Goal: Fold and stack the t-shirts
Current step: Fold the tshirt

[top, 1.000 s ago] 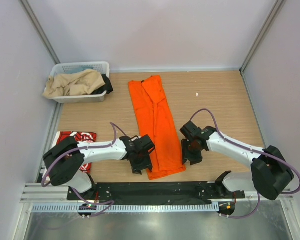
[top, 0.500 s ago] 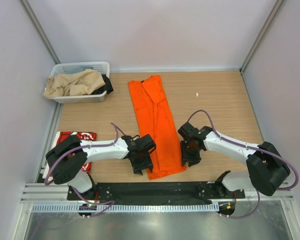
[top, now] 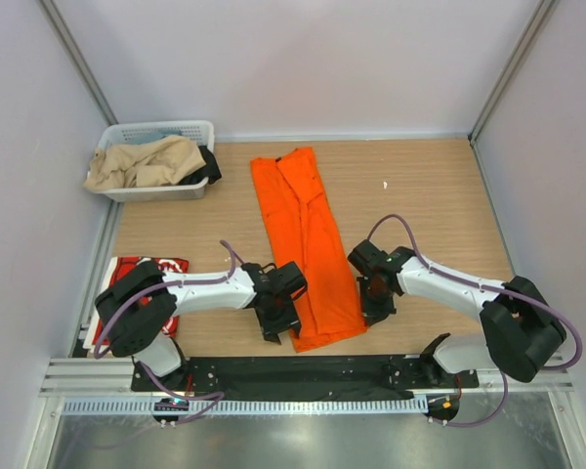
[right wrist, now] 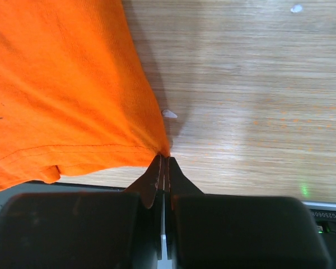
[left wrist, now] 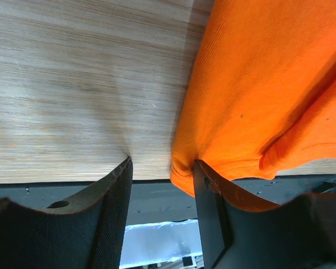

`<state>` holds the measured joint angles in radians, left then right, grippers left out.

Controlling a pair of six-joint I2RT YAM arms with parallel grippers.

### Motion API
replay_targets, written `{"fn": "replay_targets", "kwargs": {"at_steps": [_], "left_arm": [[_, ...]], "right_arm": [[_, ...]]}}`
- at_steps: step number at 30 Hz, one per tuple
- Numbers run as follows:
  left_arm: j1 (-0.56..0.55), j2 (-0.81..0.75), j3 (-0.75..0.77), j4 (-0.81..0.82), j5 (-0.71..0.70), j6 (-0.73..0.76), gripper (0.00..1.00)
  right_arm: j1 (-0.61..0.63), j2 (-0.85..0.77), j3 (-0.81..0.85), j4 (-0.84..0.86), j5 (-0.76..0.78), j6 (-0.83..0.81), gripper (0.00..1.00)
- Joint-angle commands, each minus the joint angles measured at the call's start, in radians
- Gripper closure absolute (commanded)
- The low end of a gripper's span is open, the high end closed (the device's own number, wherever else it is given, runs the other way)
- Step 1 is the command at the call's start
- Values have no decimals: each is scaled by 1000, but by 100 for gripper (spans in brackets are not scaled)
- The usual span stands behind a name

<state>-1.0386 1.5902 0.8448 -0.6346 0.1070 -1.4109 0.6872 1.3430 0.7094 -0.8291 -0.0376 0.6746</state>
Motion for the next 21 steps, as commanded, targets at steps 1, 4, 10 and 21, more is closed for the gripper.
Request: {"fn": "replay_targets", "kwargs": {"at_steps": [1,4,10,21], "left_arm": [[-6,60,-27,-22,-47,-8,51],[-5,65,-30,-22,-49,-5,51],[-3,28,-59,12,-78,12,48],[57,-142,19,-202,-274,142,46]], "right_arm": [[8,-34,-16,-28,33,-1,99],[6,-57,-45,-21,59,26,99],[3,-45,-140,105,-62,77,99],[18,-96,-151,254,-252,236,99]]}}
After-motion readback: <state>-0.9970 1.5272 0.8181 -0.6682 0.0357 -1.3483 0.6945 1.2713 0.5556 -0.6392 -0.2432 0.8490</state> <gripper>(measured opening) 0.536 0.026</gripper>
